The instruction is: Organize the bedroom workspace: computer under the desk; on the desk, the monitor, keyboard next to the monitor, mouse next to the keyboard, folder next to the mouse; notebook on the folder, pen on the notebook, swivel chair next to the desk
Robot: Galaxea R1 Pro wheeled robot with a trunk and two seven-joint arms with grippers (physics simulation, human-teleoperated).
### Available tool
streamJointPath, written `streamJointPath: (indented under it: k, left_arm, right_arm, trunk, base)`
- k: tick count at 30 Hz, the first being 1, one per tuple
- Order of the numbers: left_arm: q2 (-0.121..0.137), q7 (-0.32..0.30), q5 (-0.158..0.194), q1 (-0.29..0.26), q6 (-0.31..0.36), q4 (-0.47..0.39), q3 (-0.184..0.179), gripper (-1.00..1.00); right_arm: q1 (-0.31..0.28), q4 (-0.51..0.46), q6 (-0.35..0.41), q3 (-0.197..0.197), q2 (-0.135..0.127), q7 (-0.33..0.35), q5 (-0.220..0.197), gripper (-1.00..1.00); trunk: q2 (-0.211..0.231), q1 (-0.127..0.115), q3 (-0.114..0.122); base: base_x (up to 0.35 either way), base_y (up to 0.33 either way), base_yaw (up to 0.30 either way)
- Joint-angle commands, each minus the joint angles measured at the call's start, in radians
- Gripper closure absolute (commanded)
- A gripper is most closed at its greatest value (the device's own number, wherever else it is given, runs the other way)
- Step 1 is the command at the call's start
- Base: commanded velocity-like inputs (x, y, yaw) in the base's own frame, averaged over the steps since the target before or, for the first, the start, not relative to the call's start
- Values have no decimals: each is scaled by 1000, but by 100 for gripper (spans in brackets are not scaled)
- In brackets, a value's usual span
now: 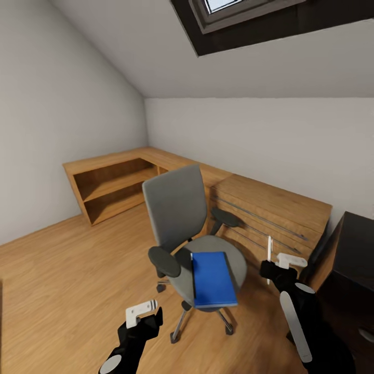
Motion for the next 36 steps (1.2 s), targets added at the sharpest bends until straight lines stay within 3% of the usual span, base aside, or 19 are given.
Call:
streamJointPath:
  k: [1,3,7,29,36]
  left_arm:
    - [0,7,7,0,3,-1,-1,-100]
    - [0,6,6,0,2,3,-1,-100]
    - [0,5,6,0,2,18,-1,-100]
    - [0,6,6,0,2,34,-31,-100]
    - [0,6,5,0,0,34,-31,-100]
  right_arm:
    - [-1,-1,3,-4,-1,-9,-12,100]
    - [-1,0,4,-47,1,-8,-13,100]
    - [-1,0,4,-64,1,-8,-13,100]
    - [-1,1,4,-98,0,-7,-13,100]
    - [-1,10,-5,-96,0,-4,-12,100]
  trunk:
    - [0,0,0]
    - [0,0,1]
    - [0,0,4]
    - [0,0,15]
    - [0,0,15]
  base:
    - [0,0,-136]
    - [0,0,-224]
    - [84,-79,-255]
    - [229,-234,-271]
    - [256,-202,-68]
